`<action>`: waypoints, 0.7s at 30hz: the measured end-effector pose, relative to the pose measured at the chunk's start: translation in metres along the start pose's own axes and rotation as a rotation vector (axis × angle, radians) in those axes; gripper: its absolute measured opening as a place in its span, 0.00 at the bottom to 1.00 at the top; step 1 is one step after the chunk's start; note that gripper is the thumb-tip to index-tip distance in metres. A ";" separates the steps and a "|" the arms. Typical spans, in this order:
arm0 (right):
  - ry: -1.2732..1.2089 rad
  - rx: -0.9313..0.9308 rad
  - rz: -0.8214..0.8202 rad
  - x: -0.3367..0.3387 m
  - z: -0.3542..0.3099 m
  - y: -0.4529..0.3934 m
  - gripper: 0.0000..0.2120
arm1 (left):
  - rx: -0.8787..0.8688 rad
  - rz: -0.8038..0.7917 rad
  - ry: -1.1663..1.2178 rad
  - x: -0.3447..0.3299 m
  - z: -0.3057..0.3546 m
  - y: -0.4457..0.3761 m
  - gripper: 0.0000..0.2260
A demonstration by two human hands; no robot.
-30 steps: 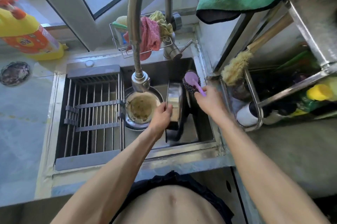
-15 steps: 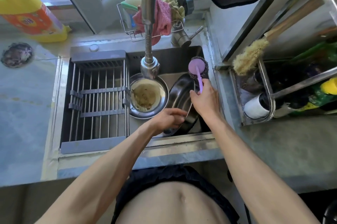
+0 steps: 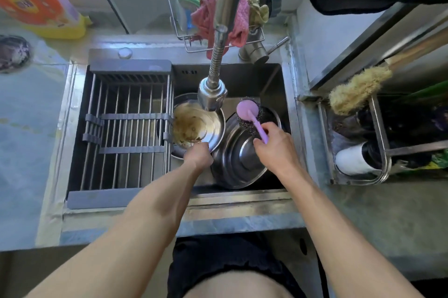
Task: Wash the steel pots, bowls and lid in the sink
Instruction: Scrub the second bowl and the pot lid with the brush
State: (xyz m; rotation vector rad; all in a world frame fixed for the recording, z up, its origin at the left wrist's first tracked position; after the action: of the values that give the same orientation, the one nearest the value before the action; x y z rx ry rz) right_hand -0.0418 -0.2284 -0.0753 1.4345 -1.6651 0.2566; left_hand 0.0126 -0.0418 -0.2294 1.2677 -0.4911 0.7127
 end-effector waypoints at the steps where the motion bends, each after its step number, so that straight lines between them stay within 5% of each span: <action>1: 0.006 -0.018 -0.018 -0.003 0.001 0.001 0.09 | -0.016 -0.010 -0.071 -0.005 0.001 -0.001 0.14; 7: 0.020 -0.060 -0.016 -0.005 0.011 0.004 0.08 | -0.142 0.099 -0.321 -0.010 0.007 -0.005 0.17; 21: -0.256 -0.214 0.051 -0.022 0.020 -0.003 0.05 | -0.291 0.279 -0.383 0.009 0.001 0.031 0.14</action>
State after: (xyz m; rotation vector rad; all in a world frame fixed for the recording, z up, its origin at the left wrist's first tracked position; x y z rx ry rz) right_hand -0.0498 -0.2277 -0.1035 1.3057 -1.8750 -0.0802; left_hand -0.0034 -0.0371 -0.2019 1.0707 -1.0633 0.6015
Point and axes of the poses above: each hand's wrist, its own y-axis away from the middle knuckle, its own x-axis out of the back of the hand, z = x × y, the point moved 1 cm from there along -y, towards the middle knuckle, and after that the axes turned 3 degrees about -y, right-handed, at the moved point
